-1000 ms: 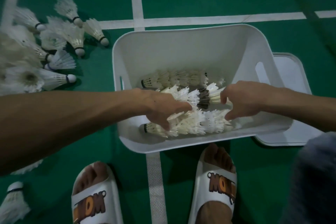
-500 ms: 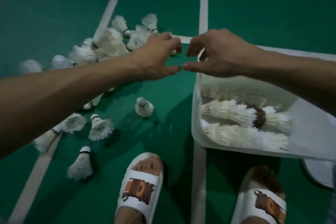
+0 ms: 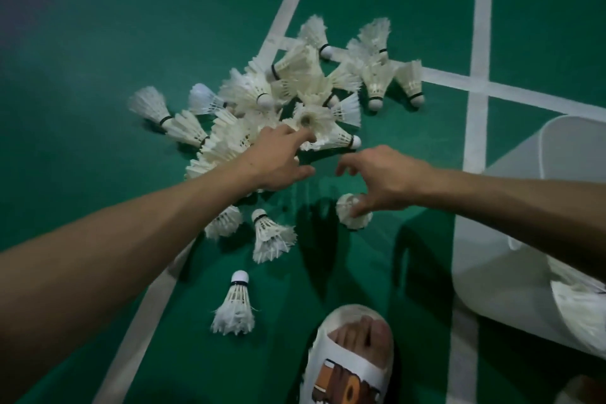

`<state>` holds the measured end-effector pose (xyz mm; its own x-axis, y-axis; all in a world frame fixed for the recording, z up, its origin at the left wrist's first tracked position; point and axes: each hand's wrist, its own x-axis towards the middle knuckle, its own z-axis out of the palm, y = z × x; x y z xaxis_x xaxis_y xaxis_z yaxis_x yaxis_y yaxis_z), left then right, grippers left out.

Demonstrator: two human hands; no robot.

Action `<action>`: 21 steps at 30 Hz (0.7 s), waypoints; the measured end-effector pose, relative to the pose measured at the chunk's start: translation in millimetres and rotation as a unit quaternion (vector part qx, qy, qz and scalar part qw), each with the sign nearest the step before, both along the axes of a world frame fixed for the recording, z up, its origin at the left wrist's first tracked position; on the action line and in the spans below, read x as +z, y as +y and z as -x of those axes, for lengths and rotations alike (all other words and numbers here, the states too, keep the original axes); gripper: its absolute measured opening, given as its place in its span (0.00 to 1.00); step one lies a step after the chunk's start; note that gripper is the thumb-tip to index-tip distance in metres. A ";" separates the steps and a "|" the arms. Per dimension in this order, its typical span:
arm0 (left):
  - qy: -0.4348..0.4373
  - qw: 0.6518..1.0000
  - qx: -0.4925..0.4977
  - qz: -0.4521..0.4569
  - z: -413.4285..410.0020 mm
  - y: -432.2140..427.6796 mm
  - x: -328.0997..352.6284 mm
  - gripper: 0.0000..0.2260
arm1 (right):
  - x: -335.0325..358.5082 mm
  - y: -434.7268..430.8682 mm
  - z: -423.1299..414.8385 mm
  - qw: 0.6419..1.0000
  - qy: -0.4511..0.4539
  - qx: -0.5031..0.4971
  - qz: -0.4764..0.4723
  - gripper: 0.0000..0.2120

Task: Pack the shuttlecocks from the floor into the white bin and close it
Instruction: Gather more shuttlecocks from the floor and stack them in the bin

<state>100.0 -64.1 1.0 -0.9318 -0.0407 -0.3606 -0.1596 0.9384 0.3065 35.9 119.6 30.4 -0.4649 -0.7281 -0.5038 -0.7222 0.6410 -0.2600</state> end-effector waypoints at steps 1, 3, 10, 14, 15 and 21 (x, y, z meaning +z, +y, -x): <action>0.010 1.000 -0.007 -0.004 -1.8 -1.6 -3.6 0.26 | -5.1 0.6 0.0 1.000 -0.004 0.003 -0.015 0.31; 0.061 0.998 -0.020 -0.012 -2.7 -1.0 -7.4 0.26 | -14.8 1.4 0.7 0.999 -0.013 0.002 -0.031 0.26; 0.155 0.983 -0.060 0.080 24.9 2.7 -5.9 0.34 | -19.5 -2.9 9.2 0.998 0.001 -0.058 0.020 0.18; 0.067 0.990 -0.069 0.104 45.7 5.3 -10.3 0.40 | -11.2 1.0 21.0 0.994 0.009 -0.101 0.045 0.18; 0.045 0.989 -0.084 0.114 47.8 6.2 -12.9 0.41 | -9.3 1.9 23.8 0.993 0.011 -0.109 0.049 0.17; 0.046 0.989 -0.080 0.115 48.3 13.5 -23.1 0.36 | -1.8 10.7 35.4 0.986 -0.006 -0.147 0.074 0.19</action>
<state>51.7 -50.6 -22.1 -0.9614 0.0396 -0.2722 0.0162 0.9960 0.0880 0.5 130.2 28.5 -0.6620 -0.6288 -0.4079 -0.5070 0.7765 -0.3741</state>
